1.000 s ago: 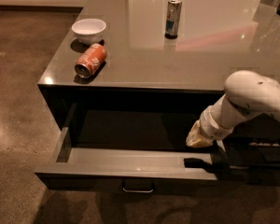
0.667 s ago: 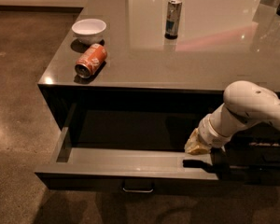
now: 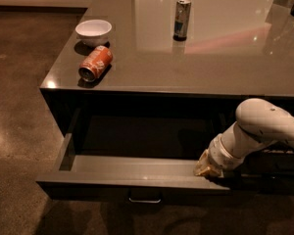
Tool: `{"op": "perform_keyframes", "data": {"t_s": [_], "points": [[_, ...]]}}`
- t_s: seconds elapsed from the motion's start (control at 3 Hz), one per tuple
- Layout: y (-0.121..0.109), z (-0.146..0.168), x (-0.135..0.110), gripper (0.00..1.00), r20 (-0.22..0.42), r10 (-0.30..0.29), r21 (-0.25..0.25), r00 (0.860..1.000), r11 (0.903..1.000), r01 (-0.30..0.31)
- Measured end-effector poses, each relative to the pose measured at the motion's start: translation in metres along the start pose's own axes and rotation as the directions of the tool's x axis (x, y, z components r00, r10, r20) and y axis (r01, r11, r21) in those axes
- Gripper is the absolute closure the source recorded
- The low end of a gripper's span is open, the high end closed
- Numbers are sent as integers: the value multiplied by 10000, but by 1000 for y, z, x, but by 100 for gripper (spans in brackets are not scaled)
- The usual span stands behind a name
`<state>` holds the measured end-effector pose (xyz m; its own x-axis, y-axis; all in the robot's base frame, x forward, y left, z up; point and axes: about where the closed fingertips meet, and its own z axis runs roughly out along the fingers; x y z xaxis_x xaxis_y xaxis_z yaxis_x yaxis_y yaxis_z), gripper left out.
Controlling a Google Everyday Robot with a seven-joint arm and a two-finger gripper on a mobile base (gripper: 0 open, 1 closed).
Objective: Open top drawer
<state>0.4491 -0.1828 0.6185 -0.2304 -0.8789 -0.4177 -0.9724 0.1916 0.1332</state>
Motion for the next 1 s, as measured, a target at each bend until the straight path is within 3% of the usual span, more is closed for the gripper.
{"op": "perform_keyframes", "data": {"t_s": [0.33,0.67,1.0], "points": [[17,-1,0,100,96,113,-297,9999,9995,-110],[19,-4,3,100,120,132,-462,9998,9989,-126],[-5,-24,4,100,126,99,86,9999,9999,-100]]}}
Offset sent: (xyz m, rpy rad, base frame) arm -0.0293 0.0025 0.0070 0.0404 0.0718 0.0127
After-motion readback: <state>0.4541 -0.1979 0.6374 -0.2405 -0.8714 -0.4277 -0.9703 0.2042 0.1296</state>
